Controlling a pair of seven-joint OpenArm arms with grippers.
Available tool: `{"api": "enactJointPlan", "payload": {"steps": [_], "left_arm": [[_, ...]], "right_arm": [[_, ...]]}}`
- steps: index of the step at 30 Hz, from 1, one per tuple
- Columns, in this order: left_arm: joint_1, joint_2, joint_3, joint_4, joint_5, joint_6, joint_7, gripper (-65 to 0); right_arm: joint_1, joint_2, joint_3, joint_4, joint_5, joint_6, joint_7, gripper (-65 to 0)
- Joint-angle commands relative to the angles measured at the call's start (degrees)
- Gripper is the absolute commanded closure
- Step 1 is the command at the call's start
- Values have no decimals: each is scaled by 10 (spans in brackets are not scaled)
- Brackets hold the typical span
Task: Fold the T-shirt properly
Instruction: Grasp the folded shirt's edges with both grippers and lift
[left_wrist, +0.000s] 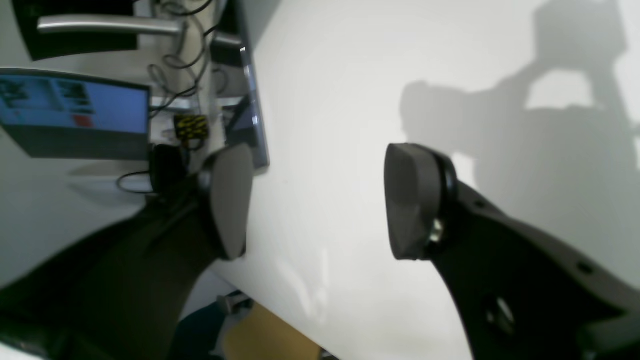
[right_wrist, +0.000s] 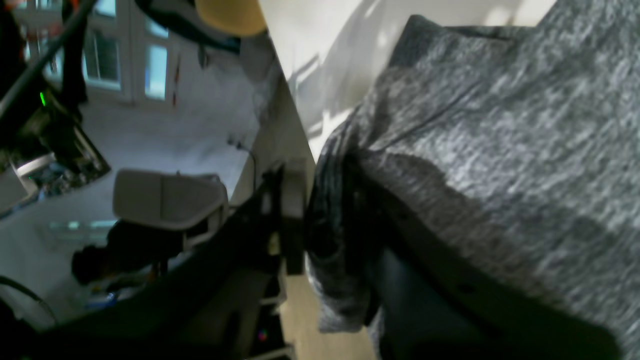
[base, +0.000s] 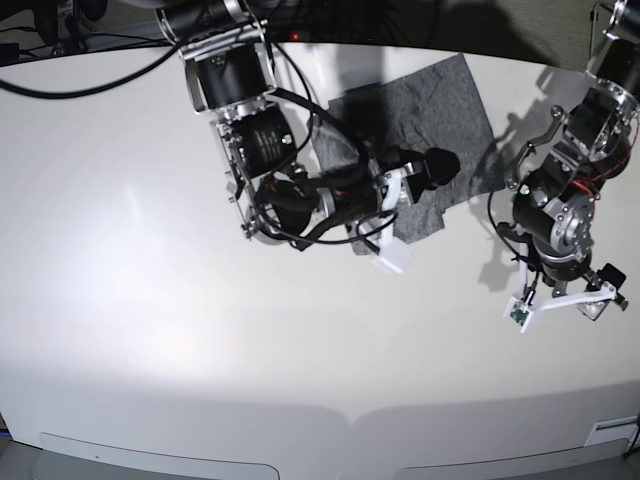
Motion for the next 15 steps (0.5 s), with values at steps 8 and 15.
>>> {"api": "enactJointPlan", "payload": {"steps": [8,15], "left_arm": [[-14,-19,-3,10,13,7,0,-401],[-14,-19,-3,10,13,7,-1,-401]], "right_arm": [[13,-13,-22,11,16,3,4,-375],[13,-20,-49,11,74,3,3,-375]]}}
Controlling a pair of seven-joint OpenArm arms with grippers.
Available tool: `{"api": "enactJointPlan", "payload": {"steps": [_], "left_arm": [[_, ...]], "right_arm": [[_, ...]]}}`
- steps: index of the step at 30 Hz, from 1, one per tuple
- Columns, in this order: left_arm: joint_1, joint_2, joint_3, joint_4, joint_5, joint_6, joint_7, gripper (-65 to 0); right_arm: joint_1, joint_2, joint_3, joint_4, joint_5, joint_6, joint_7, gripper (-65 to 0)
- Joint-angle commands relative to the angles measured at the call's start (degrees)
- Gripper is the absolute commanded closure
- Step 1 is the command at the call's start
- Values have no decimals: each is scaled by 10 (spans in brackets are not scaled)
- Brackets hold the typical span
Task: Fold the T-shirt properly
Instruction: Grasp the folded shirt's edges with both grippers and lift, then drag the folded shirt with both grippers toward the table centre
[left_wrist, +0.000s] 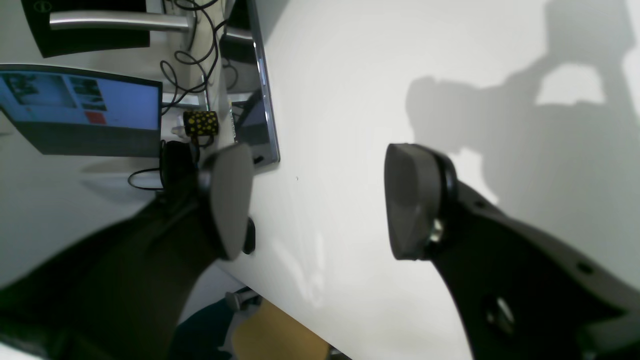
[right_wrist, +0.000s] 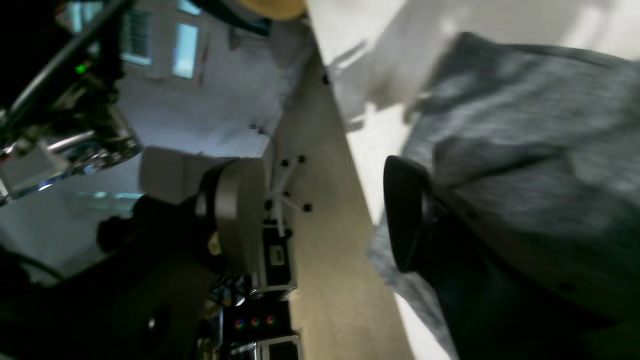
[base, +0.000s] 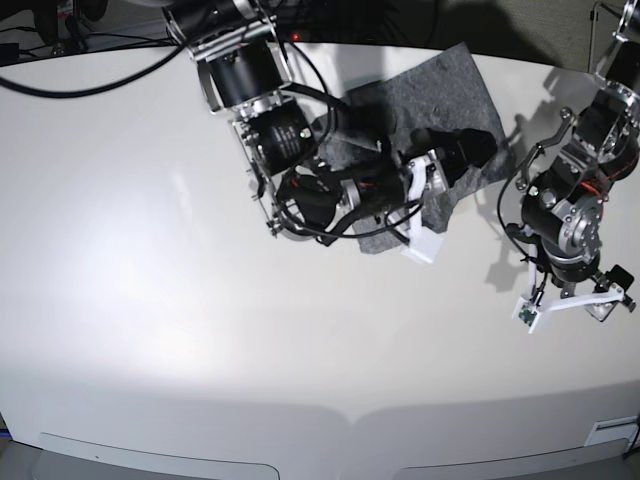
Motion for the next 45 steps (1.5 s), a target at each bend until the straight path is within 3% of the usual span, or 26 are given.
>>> {"api": "enactJointPlan", "payload": {"steps": [1,5,8,16,22,26,29,34,37,45], "left_arm": [[-12,-7,-4,10,15,7,-2,-401],[-14,-7,-4,10,32,24,-1,-401],[-19,-7,-4,10,85,65,14,-401],[-12,-2,-5,70,87,99,26,-401],[68,67,-5,152,59,92,25,-401],[156,100,-5,158,55,79,24,-401],[199,107,-5,158,76,81,30,-401],[267,127,-5,158,81,83,12,-401],[302,127,-5,156,81,108,-18,-401],[321,128,-5,155,66,128,-60,-401]], "right_arm": [[15,-7,-4,11,21,3,4,-375],[38,-6,8,12,4,3,11,-375],[61,-5,44,14,-37,3,42,-375],[111,1,174,14,-212,3,101,-375],[111,44,184,13,-250,3,107,-375],[108,72,165,10,-266,3,125,-375],[108,73,120,-2,-276,3,131,-375],[108,69,10,-9,-365,3,207,-375],[108,64,-36,-9,-394,3,224,-375],[103,59,-59,-9,-400,3,221,-374]]}}
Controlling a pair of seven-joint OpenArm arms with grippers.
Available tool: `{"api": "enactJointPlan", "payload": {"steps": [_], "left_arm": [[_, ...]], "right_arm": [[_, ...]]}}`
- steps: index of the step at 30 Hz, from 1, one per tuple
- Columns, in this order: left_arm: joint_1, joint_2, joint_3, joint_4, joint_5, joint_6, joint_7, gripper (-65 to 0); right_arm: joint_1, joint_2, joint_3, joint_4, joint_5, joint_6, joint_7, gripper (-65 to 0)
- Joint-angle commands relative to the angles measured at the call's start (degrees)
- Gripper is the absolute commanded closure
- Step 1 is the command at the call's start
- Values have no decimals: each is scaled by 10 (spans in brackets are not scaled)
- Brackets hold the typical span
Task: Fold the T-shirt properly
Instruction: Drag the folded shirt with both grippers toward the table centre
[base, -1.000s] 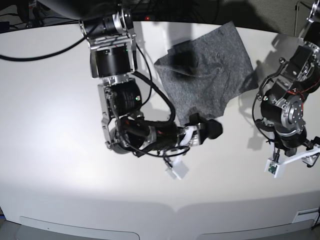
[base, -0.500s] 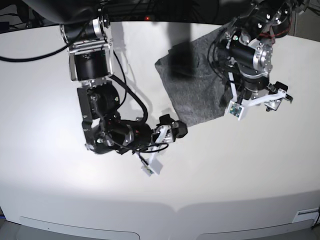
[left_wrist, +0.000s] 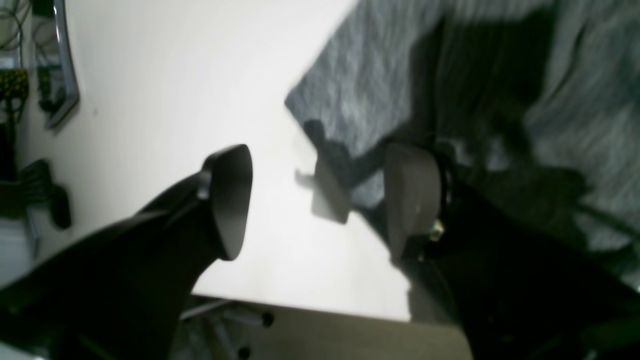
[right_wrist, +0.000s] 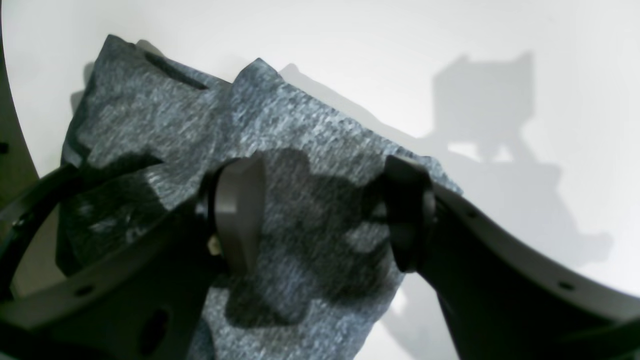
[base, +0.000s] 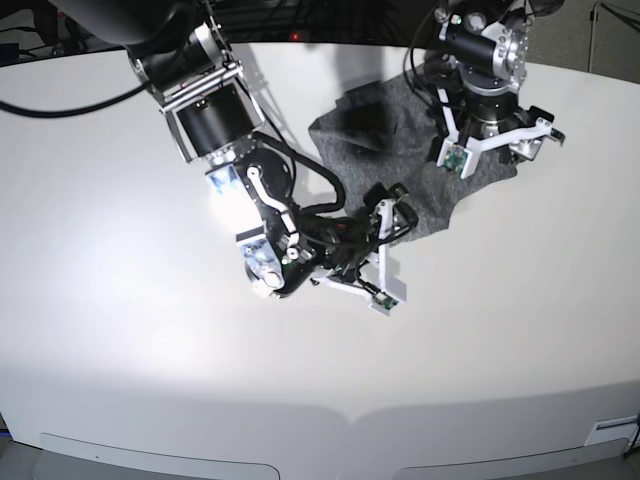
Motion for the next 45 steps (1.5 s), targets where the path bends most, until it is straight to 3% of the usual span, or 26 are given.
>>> {"api": "enactJointPlan", "payload": {"steps": [1,8,13,16,19,23,28,31,38,45], "left_arm": [[0,-1,-2,6,-1,8,-9,-401],[-20,24,-2,-112,-3,6,-44,-401],[-83,26,-1,-205,-4,-8,-64,-401],[-117,26,0,-218,-12,-35,-92,-401],[-146,30,1,-218,-60,-62,-122,-401],[-175,57,1,-218,-106,-110,-146,-401],[-198,82,1,-218,-114,-160,-165,-401],[-210,73,2,-218,-114,-167,-165,-401],[-219,15,2,-218,-141,-167,-184,-401],[-220,15,5,-218,-152,-179,-206,-401]], "right_arm": [[10,-4,1,9,10,3,3,-374],[-26,0,1,9,10,3,-14,-374],[-53,25,1,9,12,3,-22,-373],[-67,44,1,10,31,3,-31,-373],[-77,57,1,11,64,3,-44,-373],[-86,67,1,13,87,3,-59,-373],[-94,72,6,42,89,3,-61,-373],[-94,84,30,74,89,3,-69,-373],[-130,88,112,94,92,3,-127,-373],[-231,104,153,179,117,3,-129,-373]]}}
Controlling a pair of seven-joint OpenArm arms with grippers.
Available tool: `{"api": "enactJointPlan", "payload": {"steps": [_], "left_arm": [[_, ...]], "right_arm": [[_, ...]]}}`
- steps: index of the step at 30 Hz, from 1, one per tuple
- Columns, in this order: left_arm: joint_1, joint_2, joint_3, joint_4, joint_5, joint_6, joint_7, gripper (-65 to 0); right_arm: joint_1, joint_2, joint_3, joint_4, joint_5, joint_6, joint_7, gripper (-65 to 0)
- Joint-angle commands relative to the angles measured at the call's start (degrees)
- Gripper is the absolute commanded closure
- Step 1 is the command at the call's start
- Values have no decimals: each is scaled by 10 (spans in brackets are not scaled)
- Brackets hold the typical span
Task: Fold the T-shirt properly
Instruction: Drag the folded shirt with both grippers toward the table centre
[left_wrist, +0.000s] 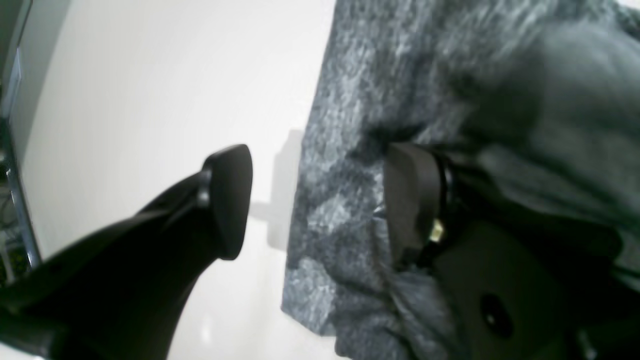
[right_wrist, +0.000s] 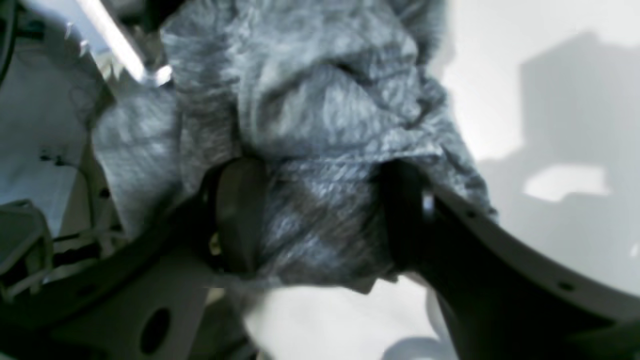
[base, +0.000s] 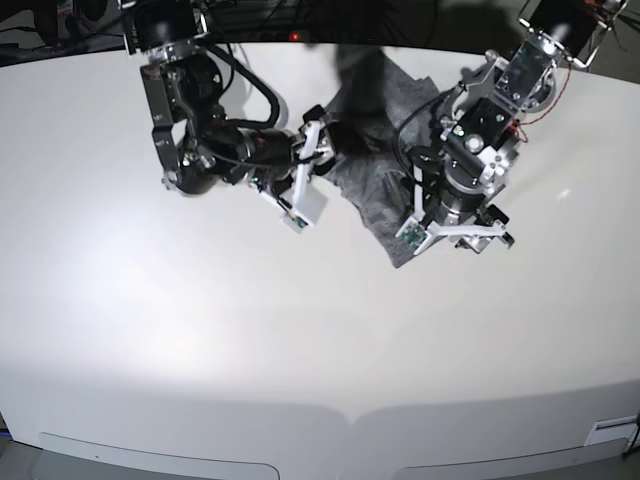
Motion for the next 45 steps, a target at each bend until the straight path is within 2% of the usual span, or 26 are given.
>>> {"api": "enactJointPlan", "payload": {"steps": [1,7,10,17,20,27,30,33,35,37,40,43,45], "left_arm": [[-10,-2,-2,8,6,-2,-9,-401],[-10,0,-2,8,-12,-10,-10,-401],[-10,16,-2,8,-11,-17,-9,-401],[-10,75,-2,8,-17,-67,-11,-401],[-13,90,-2,8,-22,-81,-18,-401],[-39,90,1,8,-27,-86,-28,-401],[-60,91,1,8,-53,-117,-42,-401],[-95,91,1,8,-42,-127,-19,-401],[-128,91,1,9,-19,-127,38,-401],[-156,87,1,19,-22,-124,102,-401],[-172,58,0,57,-105,-121,167,-401],[-151,19,0,84,-198,-122,180,-401],[-134,-1,0,89,-237,-121,193,-401]], "right_arm": [[-11,7,11,25,-10,1,-20,-373],[-76,14,83,136,-10,1,-20,-373],[-85,14,116,159,-3,1,-19,-373],[-82,14,158,163,90,1,-18,-373],[-80,14,178,166,124,1,-17,-373],[-78,14,260,210,129,1,-17,-373],[-67,14,281,223,129,1,-17,-373],[-41,15,265,222,129,1,-13,-373],[-16,28,232,222,128,1,-14,-373],[16,47,188,222,122,1,-21,-373],[65,70,121,222,86,1,-39,-373],[89,79,86,214,37,1,-16,-373],[90,79,83,198,30,1,5,-373]]}}
